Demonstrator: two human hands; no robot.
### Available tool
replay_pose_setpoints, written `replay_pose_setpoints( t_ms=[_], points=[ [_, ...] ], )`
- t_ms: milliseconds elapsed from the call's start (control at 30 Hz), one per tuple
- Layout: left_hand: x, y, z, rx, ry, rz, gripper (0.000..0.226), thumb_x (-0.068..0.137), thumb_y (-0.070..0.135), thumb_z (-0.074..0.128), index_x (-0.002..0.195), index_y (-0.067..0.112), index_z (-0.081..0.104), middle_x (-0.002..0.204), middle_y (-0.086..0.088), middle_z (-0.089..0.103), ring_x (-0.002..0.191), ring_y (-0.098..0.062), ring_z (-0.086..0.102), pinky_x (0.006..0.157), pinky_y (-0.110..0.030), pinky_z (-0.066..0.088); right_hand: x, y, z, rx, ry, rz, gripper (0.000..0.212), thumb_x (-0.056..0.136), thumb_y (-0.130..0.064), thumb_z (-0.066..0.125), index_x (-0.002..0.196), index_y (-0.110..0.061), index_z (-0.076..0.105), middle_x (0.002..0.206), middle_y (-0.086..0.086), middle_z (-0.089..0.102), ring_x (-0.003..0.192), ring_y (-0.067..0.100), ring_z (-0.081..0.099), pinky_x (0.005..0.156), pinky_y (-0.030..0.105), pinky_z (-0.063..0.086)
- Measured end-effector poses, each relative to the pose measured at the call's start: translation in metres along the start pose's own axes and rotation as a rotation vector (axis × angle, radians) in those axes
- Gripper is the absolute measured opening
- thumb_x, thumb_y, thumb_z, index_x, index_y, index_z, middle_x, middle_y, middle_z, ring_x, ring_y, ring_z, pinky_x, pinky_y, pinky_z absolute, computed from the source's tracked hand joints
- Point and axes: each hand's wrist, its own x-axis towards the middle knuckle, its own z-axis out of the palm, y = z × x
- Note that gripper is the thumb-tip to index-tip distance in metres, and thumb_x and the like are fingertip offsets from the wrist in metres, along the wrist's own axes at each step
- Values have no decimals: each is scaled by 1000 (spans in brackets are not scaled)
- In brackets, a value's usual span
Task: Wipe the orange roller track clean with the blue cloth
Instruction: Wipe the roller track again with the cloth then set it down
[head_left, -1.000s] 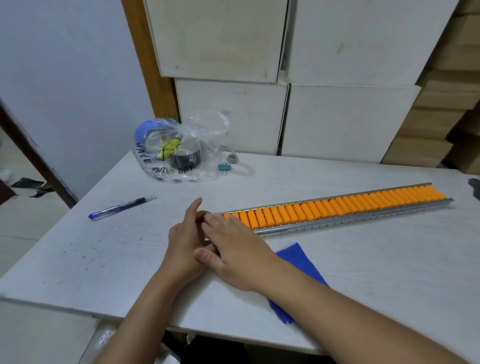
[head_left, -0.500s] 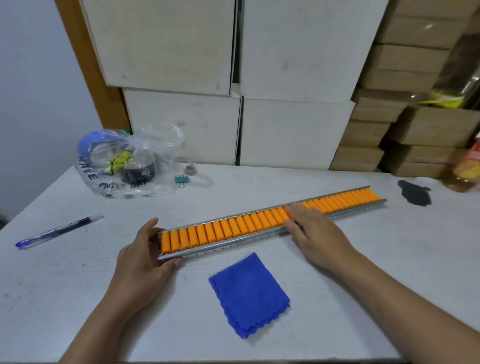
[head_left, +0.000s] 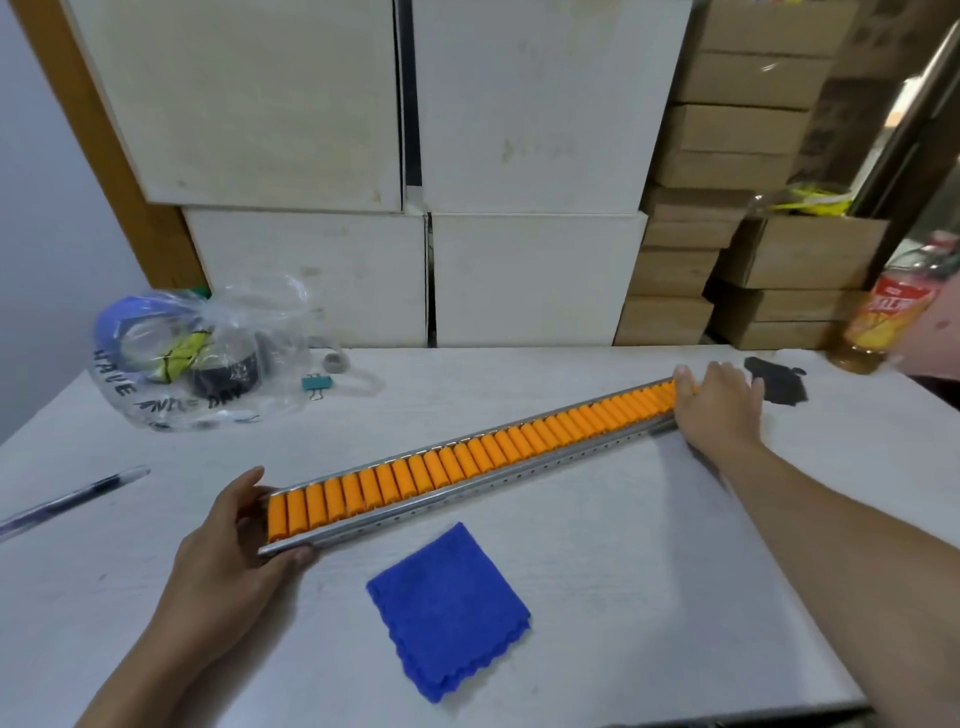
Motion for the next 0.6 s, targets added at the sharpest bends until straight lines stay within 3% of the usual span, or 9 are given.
replay_pose_setpoints(
  t_ms=[133, 233, 333, 400, 467, 600],
  points=[
    [0, -2, 0, -20, -6, -8, 91, 64, 16, 84, 130, 45, 29, 116, 5, 57, 108, -21, 57, 96, -44, 43, -44, -39, -14, 233, -29, -232, 53, 98, -39, 35, 135, -3, 44, 146, 15, 38, 139, 26, 23, 116, 40, 5],
    [1, 0, -1, -29, -13, -15, 91, 64, 17, 84, 132, 43, 30, 117, 5, 57, 109, -21, 57, 97, -43, 43, -116, -73, -35, 487, -182, -591, 39, 96, -33, 45, 130, -13, 53, 141, -1, 43, 132, 8, 27, 112, 21, 11],
    [-1, 1, 0, -17, -9, -8, 90, 65, 19, 83, 137, 32, 32, 115, 6, 57, 109, -20, 56, 96, -40, 42, -191, -93, -54, 451, -499, -1106, 58, 89, -59, 40, 131, -21, 52, 144, -5, 43, 132, 4, 31, 114, 26, 15],
    [-3, 4, 0, -16, -6, -5, 90, 65, 19, 83, 139, 28, 32, 115, 8, 56, 108, -17, 55, 95, -37, 42, -218, -97, -56, 333, -669, -1319, 77, 77, -72, 42, 137, -25, 45, 150, -10, 32, 138, 2, 21, 115, 26, 5],
    [-4, 6, -1, -25, -7, -11, 90, 65, 20, 83, 139, 28, 32, 116, 9, 56, 107, -16, 55, 95, -36, 42, -229, -100, -50, 286, -683, -1383, 82, 74, -75, 44, 140, -28, 40, 152, -14, 25, 139, -3, 13, 115, 27, 0],
    [-5, 6, -2, -20, -10, -16, 90, 65, 22, 82, 139, 28, 32, 118, 8, 57, 108, -16, 55, 97, -37, 42, -232, -105, -39, 371, -604, -1324, 47, 90, -43, 47, 133, -26, 51, 143, -11, 44, 131, 3, 37, 111, 29, 28]
  ],
)
